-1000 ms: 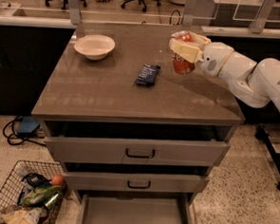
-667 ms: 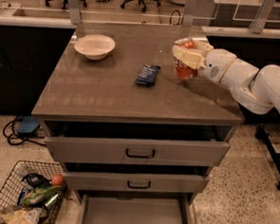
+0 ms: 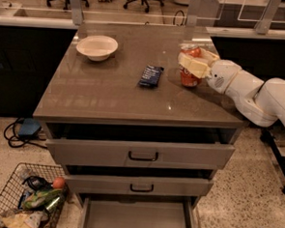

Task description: Pick coke can from bottom drawer and place on counter

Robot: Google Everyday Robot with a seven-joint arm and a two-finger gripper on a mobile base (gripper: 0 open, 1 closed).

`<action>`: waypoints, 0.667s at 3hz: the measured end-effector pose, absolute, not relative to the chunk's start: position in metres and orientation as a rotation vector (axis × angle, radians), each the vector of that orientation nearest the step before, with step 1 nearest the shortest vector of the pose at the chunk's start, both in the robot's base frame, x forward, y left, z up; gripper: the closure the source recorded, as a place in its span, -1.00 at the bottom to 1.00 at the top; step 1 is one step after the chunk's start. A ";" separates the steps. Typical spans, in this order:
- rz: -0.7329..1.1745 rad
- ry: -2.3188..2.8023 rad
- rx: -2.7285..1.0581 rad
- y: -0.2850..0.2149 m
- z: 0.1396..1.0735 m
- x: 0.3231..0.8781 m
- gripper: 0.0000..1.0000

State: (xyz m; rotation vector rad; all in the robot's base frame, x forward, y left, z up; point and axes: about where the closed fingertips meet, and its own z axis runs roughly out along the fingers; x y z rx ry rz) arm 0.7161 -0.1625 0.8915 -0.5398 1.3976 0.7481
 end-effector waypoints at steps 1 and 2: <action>0.748 1.398 -0.540 -0.162 0.896 0.716 0.66; 0.748 1.398 -0.540 -0.162 0.897 0.716 0.17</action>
Offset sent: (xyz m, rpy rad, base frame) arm 0.0000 0.0000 0.0044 0.0000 0.0001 0.0001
